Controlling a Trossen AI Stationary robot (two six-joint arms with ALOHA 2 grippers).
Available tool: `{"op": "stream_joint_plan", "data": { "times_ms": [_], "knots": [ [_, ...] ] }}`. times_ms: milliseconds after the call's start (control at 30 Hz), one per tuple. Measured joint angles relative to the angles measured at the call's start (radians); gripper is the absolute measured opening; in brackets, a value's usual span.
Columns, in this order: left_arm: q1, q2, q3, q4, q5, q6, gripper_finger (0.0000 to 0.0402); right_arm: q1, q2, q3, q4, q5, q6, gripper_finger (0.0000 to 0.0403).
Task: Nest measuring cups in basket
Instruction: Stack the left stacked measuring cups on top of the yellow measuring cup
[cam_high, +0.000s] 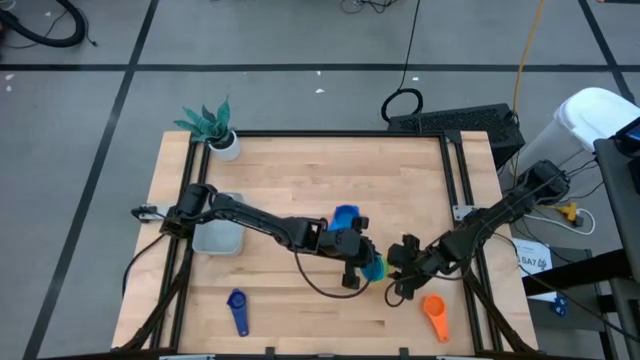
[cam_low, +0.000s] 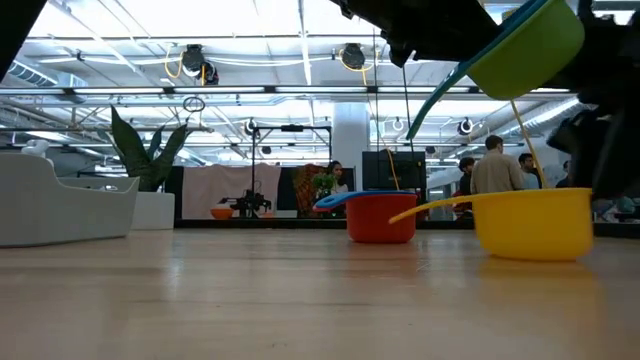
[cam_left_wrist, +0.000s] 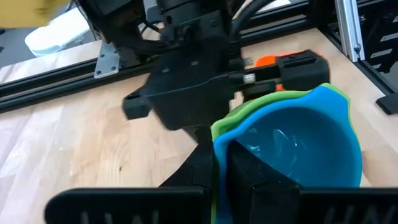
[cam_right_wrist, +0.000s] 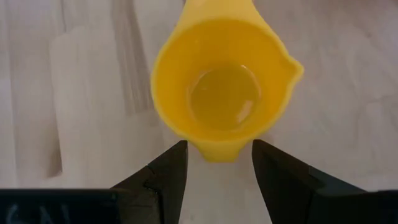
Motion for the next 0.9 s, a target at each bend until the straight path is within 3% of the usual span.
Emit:
{"op": "stream_joint_plan", "data": {
  "times_ms": [333, 500, 900],
  "knots": [
    [0.001, 0.000, 0.000, -0.025, -0.001, -0.011, 0.0018, -0.033, 0.000, 0.000, 0.062, 0.026, -0.041, 0.0171],
    [0.005, -0.001, 0.000, -0.139, -0.071, -0.043, 0.0018, -0.012, -0.023, 0.000, -0.014, 0.000, -0.004, 0.0171],
    [0.022, -0.001, 0.000, -0.162, -0.098, -0.283, 0.0018, -0.003, -0.141, 0.000, -0.178, 0.036, 0.039, 0.0171]
  ]
}}
